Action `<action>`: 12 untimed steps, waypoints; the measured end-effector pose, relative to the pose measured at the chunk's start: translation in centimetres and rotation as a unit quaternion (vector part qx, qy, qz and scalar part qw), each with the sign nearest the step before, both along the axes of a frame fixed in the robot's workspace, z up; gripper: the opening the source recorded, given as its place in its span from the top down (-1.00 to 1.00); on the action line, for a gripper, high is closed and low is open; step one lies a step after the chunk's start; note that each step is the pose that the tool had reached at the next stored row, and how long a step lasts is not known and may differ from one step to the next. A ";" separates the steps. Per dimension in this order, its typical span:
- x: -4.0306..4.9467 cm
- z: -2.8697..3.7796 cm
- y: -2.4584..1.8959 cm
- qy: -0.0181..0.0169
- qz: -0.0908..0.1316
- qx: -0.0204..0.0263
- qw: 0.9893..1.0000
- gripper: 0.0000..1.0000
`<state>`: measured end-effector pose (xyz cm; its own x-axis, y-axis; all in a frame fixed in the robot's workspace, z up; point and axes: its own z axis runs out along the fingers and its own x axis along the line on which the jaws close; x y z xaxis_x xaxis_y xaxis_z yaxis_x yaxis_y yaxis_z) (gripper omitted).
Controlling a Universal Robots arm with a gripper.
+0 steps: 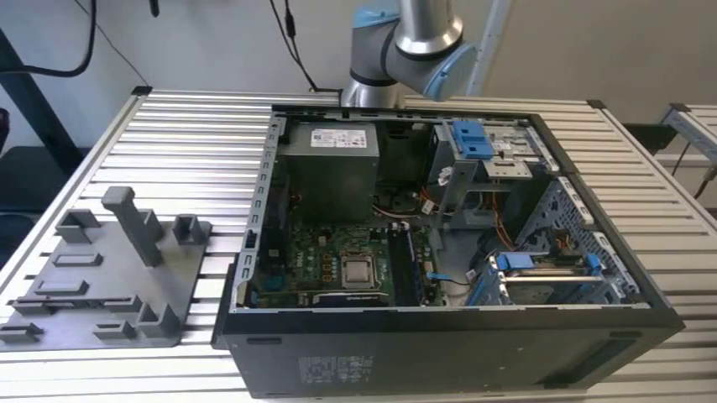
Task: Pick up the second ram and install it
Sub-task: 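Pick up the second ram and move it above second insertion slot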
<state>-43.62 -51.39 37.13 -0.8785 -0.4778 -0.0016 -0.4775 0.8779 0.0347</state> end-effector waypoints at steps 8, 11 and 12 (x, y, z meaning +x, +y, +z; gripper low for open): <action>0.00 -0.08 0.00 0.000 0.073 -0.001 0.997 0.79; 0.00 -0.12 0.00 0.000 0.100 -0.001 0.995 0.79; 0.00 -0.14 0.00 0.000 0.110 -0.001 0.994 0.79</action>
<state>-43.62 -51.39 37.00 -0.7534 -0.6576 -0.0010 -0.6572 0.7529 0.0336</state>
